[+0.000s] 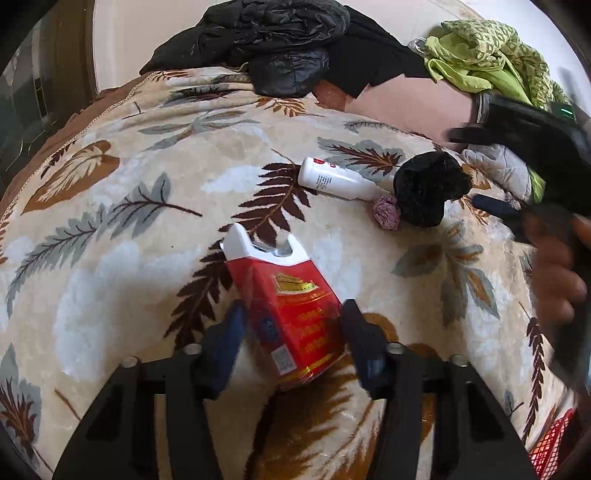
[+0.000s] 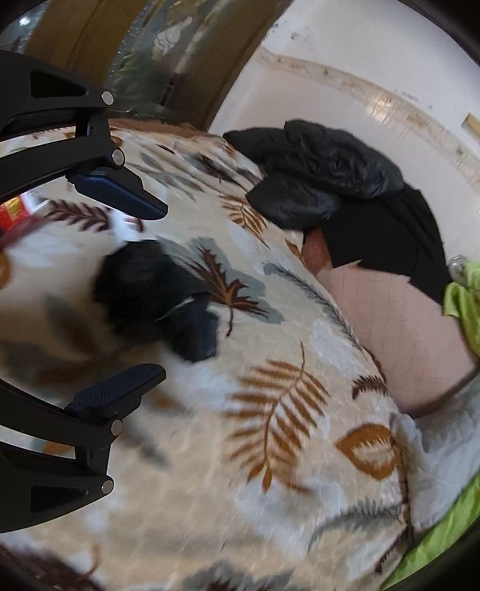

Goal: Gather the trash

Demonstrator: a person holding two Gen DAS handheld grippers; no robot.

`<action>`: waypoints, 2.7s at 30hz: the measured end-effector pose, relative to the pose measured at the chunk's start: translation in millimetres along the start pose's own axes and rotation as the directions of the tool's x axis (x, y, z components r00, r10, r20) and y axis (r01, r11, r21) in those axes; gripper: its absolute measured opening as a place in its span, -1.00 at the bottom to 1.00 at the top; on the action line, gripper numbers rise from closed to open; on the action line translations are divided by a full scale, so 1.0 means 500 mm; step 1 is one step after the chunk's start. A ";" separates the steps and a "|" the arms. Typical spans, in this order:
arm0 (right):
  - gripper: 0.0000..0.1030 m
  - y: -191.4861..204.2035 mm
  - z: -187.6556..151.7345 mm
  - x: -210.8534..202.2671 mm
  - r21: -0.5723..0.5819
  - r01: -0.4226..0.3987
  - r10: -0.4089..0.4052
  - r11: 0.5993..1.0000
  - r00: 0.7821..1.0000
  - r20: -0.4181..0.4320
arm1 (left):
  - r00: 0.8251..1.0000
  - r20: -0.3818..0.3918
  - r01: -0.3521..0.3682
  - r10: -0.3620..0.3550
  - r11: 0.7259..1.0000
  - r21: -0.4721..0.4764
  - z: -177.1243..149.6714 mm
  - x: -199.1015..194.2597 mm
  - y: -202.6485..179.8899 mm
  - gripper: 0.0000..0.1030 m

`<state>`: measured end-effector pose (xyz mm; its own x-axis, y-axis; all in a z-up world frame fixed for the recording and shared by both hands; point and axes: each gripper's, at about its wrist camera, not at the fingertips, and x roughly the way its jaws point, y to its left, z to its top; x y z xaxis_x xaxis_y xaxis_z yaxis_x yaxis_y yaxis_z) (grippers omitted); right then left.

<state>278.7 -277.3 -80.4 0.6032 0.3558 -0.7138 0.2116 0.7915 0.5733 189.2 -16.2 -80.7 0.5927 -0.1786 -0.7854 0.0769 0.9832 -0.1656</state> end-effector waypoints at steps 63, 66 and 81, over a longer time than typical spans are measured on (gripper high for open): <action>-0.28 -0.108 -0.350 -0.380 -0.191 -0.163 0.193 0.968 0.970 0.150 | 0.979 -0.090 0.186 -0.183 0.982 0.024 -0.045 -0.069 -0.005 -1.00; -0.28 -0.106 -0.349 -0.380 -0.190 -0.168 0.198 0.967 0.969 0.150 | 0.980 -0.073 0.189 -0.188 0.982 0.013 -0.043 -0.087 -0.001 -0.96; -0.28 -0.125 -0.339 -0.386 -0.174 -0.177 0.204 0.969 0.967 0.152 | 0.984 -0.152 -0.107 0.095 0.992 -0.071 0.027 0.017 -0.034 0.44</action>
<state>18.8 -311.2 -46.8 0.7434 0.4297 -0.5125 -0.0350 0.7903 0.6117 203.9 -34.1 -76.5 0.4682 -0.0876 -0.8793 -0.0446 0.9915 -0.1225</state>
